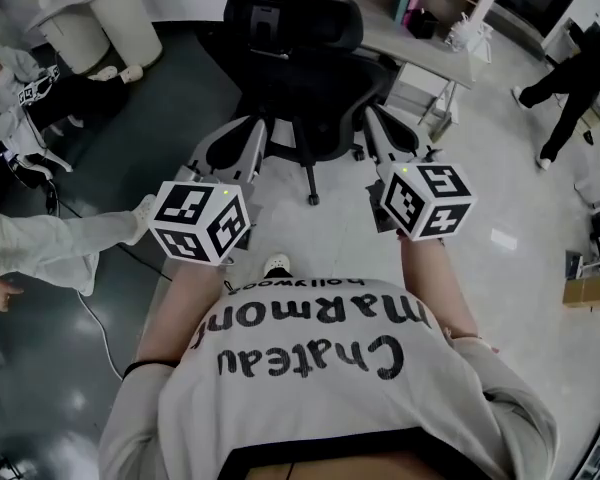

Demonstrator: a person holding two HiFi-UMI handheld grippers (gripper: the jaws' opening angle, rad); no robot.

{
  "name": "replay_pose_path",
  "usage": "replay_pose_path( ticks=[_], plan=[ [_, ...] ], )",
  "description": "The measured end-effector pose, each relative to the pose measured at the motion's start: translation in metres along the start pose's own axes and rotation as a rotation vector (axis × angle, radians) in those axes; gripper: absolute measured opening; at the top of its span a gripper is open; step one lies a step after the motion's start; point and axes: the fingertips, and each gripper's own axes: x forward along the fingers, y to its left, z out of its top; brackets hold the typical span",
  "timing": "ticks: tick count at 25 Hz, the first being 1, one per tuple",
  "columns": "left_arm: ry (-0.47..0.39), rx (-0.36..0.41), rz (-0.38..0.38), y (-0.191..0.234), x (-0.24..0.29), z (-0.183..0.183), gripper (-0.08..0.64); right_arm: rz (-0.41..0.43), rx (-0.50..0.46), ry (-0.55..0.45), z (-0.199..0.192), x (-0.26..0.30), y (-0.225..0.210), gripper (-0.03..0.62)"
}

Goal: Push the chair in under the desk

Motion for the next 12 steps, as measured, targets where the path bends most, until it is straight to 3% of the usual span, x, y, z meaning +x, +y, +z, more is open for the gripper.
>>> replay_pose_path(
  ticks=[12],
  plan=[
    [0.02, -0.011, 0.027, -0.031, -0.063, -0.025, 0.028, -0.008, 0.012, 0.029, -0.029, -0.053, 0.027, 0.006]
  ],
)
